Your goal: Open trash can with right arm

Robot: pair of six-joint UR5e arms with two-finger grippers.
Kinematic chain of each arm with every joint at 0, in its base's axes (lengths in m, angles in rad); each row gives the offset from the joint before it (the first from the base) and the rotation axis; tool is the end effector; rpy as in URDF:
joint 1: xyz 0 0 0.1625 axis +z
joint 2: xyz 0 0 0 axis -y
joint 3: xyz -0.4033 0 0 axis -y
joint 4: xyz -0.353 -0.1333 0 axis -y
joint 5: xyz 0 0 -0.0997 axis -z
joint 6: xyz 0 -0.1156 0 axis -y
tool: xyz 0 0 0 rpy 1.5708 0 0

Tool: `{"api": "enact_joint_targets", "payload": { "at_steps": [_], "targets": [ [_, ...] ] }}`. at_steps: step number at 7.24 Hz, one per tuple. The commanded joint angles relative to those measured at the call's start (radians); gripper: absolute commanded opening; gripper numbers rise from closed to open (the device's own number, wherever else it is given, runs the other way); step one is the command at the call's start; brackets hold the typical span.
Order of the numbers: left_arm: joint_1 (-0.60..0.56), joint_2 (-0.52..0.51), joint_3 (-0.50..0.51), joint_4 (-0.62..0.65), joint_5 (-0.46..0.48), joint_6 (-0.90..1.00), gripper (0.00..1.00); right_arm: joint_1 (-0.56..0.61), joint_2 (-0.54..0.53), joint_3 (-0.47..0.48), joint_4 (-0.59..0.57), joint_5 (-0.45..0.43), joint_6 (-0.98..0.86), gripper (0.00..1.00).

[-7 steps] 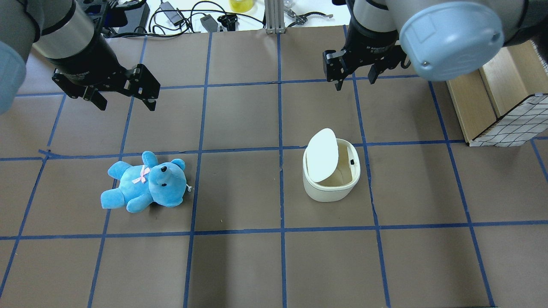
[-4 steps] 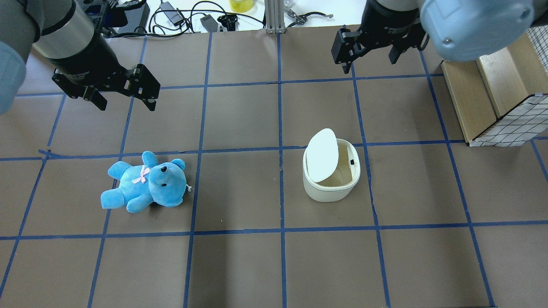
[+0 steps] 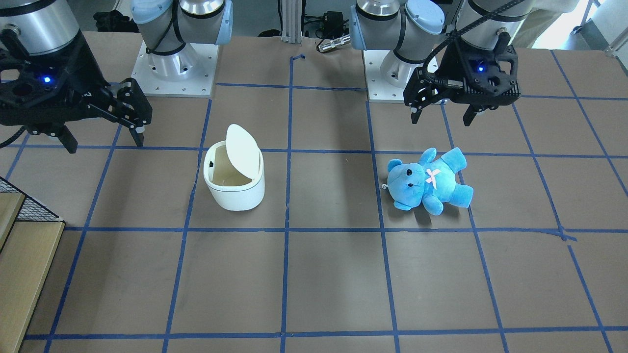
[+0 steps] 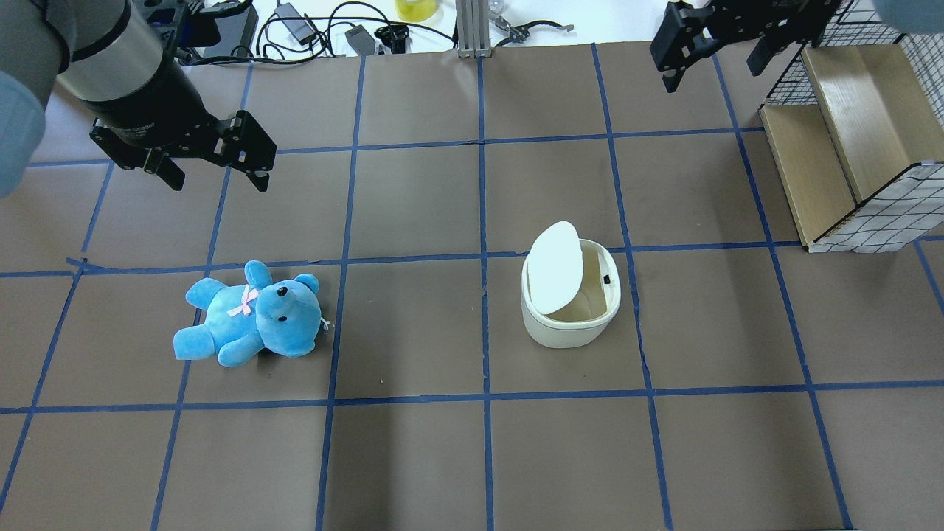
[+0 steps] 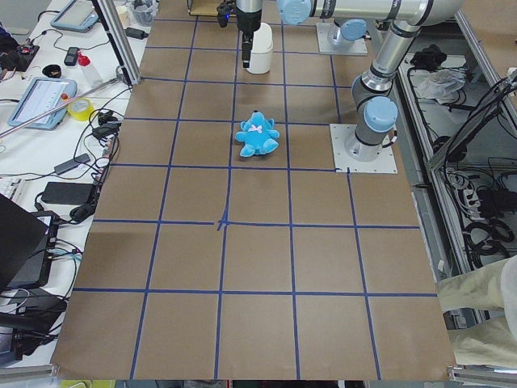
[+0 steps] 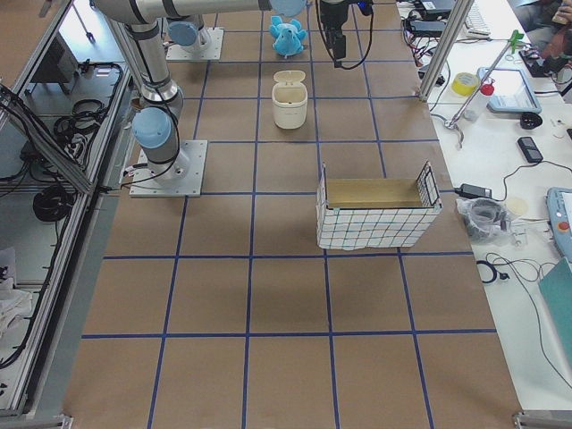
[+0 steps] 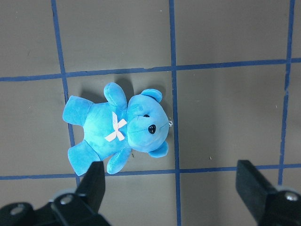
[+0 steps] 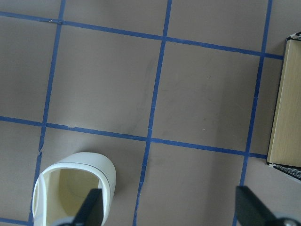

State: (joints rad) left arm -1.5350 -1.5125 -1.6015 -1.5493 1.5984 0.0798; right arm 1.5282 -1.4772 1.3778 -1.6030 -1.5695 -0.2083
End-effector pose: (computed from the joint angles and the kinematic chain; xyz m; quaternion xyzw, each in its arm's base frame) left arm -0.1145 -0.4390 0.4643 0.0217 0.9994 -0.0237 0.0152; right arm 0.1119 -0.5082 0.4975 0.0826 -0.9944 0.0653 0.0076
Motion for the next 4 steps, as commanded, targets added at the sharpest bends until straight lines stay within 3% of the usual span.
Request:
{"api": "enact_joint_targets", "payload": {
  "at_steps": [1,4],
  "targets": [
    [0.001,0.0,0.0,0.0,0.0,0.0,1.0,-0.057,-0.002,0.0,0.038,0.047,-0.028,0.98],
    [0.001,0.0,0.0,0.0,0.0,0.0,1.0,-0.088,-0.006,-0.002,0.037,0.059,-0.052,0.98]
  ]
}}
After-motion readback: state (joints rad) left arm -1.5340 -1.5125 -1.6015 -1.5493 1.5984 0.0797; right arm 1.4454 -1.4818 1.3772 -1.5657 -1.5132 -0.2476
